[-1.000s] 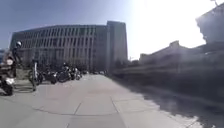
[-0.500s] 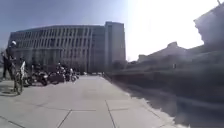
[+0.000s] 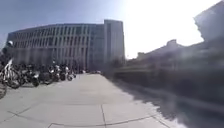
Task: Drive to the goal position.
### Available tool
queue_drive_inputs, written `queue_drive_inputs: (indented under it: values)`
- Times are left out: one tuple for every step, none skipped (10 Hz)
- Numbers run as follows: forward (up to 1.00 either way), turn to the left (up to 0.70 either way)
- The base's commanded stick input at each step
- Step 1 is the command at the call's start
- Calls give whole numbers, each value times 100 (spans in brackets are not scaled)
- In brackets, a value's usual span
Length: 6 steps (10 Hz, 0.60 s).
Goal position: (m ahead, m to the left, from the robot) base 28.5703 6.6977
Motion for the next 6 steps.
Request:
queue_drive_inputs:
  values:
    - [100, 43]
    - [100, 26]
    - [100, 9]
    - [100, 3]
    - [100, 3]
    - [100, 3]
